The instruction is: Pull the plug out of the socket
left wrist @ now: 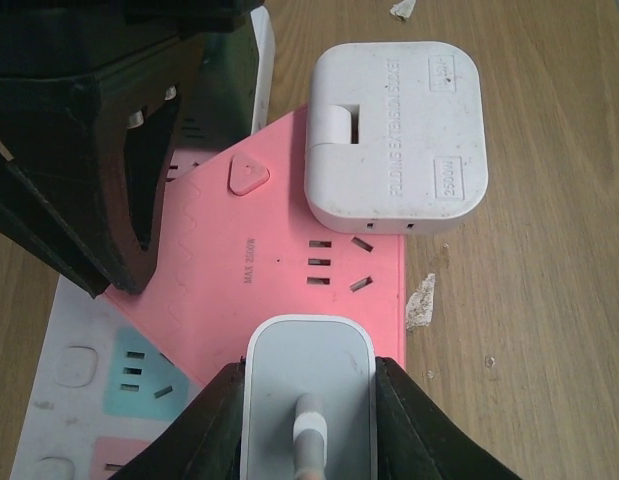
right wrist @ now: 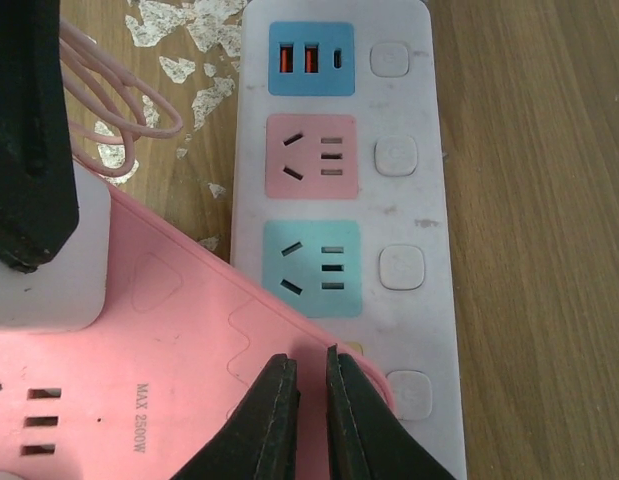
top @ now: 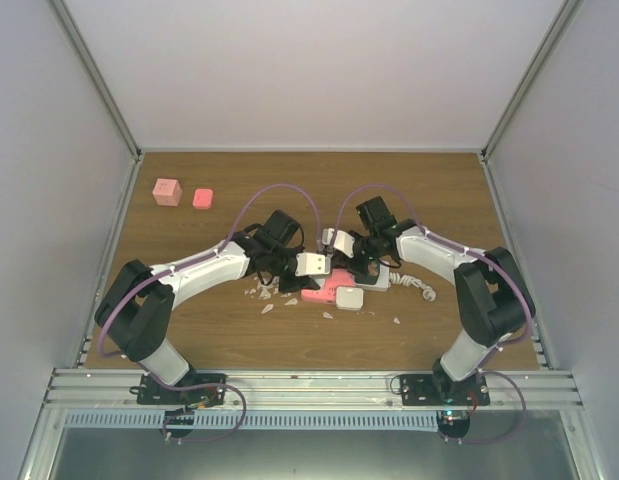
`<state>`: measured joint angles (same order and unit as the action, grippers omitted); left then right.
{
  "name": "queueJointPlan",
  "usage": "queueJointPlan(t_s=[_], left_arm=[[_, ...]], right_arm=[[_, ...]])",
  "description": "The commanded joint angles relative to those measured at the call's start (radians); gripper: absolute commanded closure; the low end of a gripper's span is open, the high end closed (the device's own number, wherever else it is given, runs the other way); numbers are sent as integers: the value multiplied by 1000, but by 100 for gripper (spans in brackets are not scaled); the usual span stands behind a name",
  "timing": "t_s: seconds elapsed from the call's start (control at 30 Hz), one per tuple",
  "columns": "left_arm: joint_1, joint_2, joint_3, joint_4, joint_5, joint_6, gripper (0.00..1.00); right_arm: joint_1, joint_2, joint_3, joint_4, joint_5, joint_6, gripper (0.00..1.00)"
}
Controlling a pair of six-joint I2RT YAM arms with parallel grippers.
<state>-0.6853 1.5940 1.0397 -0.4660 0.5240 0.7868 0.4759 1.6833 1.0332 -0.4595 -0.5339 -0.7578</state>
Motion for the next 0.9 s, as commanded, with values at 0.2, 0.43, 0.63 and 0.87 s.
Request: queueJointPlan(t_s=[0.2,0.43,0.63,0.87], left_arm=[[35,11,119,-50,142,-24,85],[46,63,152,-115,173,-20,84],[71,111,193,-169,211,-33,85],[46,-6,118,-87,144,30,84]], right_arm=[[29,38,-67,-54,149,-37,89],[32,32,-69,-51,149,-38,89],[34,27,-70,-51,149,-37,89],[33,24,-70,-48,148,-37,89]])
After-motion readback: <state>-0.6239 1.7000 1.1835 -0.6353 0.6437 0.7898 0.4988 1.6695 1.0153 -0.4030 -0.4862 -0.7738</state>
